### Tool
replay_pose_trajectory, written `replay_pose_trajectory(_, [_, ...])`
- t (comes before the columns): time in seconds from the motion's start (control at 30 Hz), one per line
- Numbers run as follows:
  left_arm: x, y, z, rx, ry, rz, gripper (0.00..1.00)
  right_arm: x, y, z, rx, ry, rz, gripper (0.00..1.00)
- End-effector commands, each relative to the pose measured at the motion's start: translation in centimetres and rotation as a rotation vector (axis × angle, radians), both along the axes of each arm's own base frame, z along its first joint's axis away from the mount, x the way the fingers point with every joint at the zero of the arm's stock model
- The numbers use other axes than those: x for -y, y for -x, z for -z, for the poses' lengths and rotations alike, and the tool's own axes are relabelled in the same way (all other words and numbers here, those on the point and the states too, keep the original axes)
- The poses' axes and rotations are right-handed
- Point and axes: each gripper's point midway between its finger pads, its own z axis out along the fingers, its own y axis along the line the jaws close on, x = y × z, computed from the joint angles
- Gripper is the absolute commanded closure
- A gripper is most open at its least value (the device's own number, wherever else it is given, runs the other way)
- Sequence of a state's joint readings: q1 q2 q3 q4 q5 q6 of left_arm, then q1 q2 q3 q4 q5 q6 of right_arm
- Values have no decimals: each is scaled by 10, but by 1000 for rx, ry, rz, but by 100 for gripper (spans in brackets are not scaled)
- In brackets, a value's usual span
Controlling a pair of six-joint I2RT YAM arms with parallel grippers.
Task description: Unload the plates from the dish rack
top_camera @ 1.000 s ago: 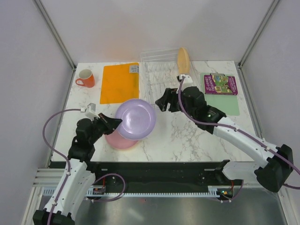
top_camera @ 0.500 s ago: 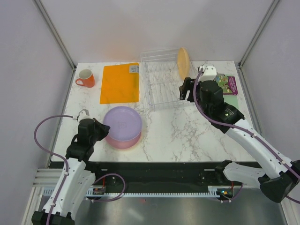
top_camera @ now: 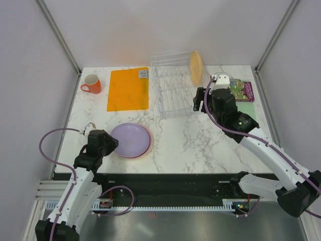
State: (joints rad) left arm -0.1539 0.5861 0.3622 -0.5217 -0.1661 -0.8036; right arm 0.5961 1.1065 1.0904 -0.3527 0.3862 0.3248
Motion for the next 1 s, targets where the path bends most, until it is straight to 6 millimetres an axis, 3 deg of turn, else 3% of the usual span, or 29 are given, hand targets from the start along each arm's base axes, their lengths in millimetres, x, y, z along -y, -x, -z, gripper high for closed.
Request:
replay_pose_trajectory(0.0, [5,-14,-13,77,49,-15,36,2,-4,-4,16,2,5,21])
replay_pose_trajectory(0.07, [7,-13,-14,76,55,-6,0,2,-7,-2,13,9,6,21])
replay_pose_trajectory(0.27, [13,-17,-30,116,69,28,0,8,-27,3,9,92,60,21])
replay_pose_trajectory(0.37, [17,-21,-54,182,74,62,0,23,-46,3,21,192,161,21])
replay_pose_trajectory(0.5, [31,-27,-106,331,90,164,0,53,-85,-12,67,256,337,21])
replay_pose_trajectory(0.53, [45,-28,-124,395,112,259,0,56,-96,-1,43,278,364,21])
replay_pose_trajectory(0.57, [52,-28,-134,432,117,303,0,58,-107,-14,81,277,389,21])
replay_pose_trajectory(0.6, [57,-29,-149,477,122,342,0,56,-116,-14,86,282,390,21])
replay_pose_trajectory(0.63, [70,-27,-155,492,135,428,0,50,-130,3,55,310,385,21])
replay_pose_trajectory(0.67, [77,-29,-169,543,140,474,0,46,-143,-9,77,295,391,21])
replay_pose_trajectory(0.7, [82,-29,-181,574,143,514,0,45,-153,-7,74,304,390,22])
replay_pose_trajectory(0.73, [91,-28,-186,581,151,579,0,40,-169,14,40,332,379,23])
replay_pose_trajectory(0.77, [96,-35,-190,589,155,607,0,36,-184,-2,70,305,371,23])
replay_pose_trajectory(0.8, [100,-39,-199,601,156,630,0,32,-195,-1,69,311,357,23])
replay_pose_trajectory(0.83, [103,-42,-202,604,149,661,0,26,-209,19,40,332,346,23])
replay_pose_trajectory(0.87, [106,-54,-197,574,147,671,0,22,-222,2,69,306,337,23])
replay_pose_trajectory(0.9, [107,-62,-209,595,124,685,0,22,-230,3,67,313,339,23])
replay_pose_trajectory(0.93, [107,-70,-211,591,112,690,0,19,-242,20,40,335,341,23])
replay_pose_trajectory(0.97, [109,-85,-198,535,115,693,0,18,-252,4,69,321,349,23])
